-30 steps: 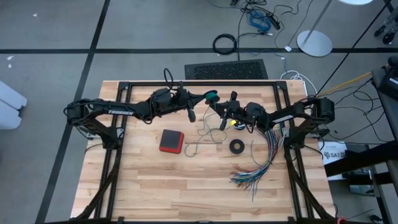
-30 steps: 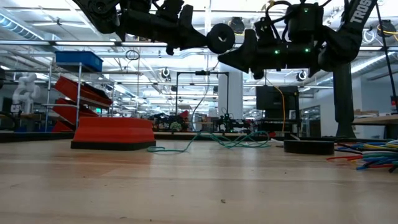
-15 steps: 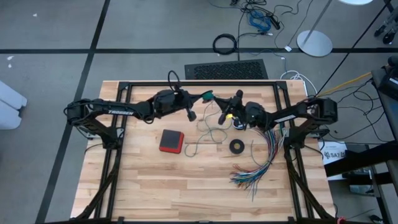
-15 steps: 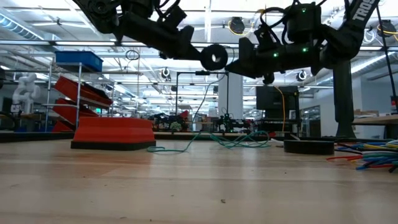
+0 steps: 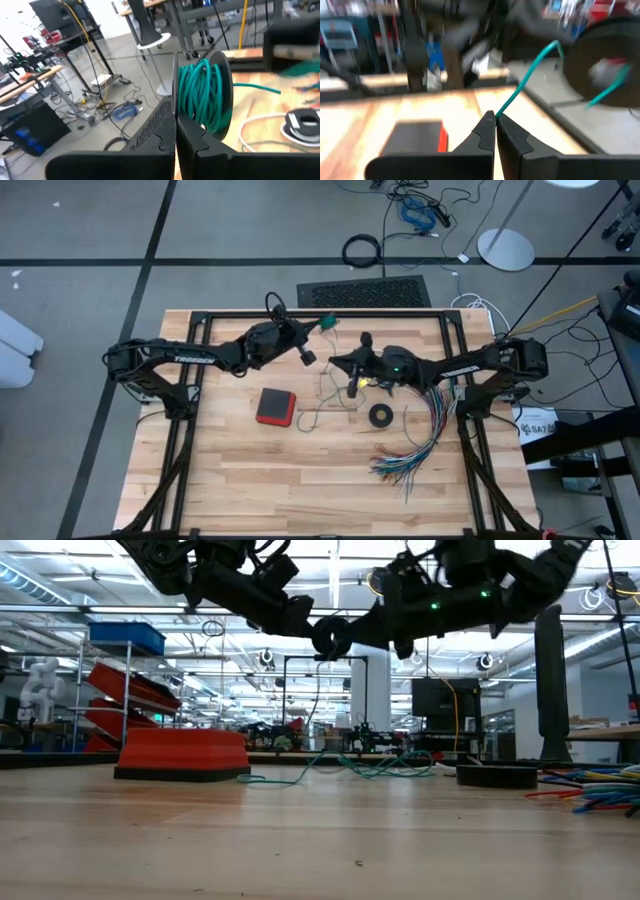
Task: Coiling cords
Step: Uncoil the green wire cable from the spool
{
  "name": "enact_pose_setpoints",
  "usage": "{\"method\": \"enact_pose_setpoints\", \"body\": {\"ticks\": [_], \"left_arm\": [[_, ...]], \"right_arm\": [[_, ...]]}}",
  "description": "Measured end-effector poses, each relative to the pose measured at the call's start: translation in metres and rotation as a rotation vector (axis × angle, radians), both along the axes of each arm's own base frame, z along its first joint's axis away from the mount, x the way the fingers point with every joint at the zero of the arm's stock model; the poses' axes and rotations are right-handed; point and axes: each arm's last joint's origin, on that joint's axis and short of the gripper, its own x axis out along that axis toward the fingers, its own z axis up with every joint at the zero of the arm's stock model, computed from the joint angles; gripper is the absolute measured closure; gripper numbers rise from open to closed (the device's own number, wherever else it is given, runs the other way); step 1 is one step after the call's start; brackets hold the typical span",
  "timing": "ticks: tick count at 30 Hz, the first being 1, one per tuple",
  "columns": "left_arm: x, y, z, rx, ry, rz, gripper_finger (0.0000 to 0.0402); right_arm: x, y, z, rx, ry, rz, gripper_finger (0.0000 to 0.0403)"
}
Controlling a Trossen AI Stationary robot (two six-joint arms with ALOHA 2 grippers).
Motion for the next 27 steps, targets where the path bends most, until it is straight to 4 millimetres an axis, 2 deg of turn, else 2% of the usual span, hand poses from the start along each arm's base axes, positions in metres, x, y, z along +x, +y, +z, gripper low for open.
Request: {"method": "enact_pose_setpoints", "body": {"ticks": [3, 7, 11, 14, 21, 27], "left_arm": [[0.000, 0.000, 0.003, 0.008, -0.028, -0.001, 0.0402], [0.001, -0.001, 0.005, 0.000, -0.062, -0.019, 0.0402], [0.002, -0.002, 0.006, -0.029, -0.098, -0.071, 0.0402], [0.003, -0.003, 0.005, -0.038, -0.085, -0.101, 0.0402], [0.001, -0.004, -0.005, -0.054, 0.035, -0.085, 0.0402], [-0.002, -0.001, -0.011, 0.009, 0.150, 0.003, 0.0402]], "right_arm": [[0.005, -0.002, 0.001, 0.015, 0.086, -0.013, 0.0403], [0.002, -0.011, -0.005, 0.047, 0.154, -0.095, 0.0403], [-0.006, -0.025, -0.017, 0.093, 0.273, -0.242, 0.0403], [-0.011, -0.031, -0.020, 0.097, 0.305, -0.345, 0.0403], [-0.019, -0.035, -0.002, 0.039, 0.237, -0.490, 0.0403], [-0.028, -0.027, 0.025, -0.005, 0.150, -0.473, 0.0403]]}}
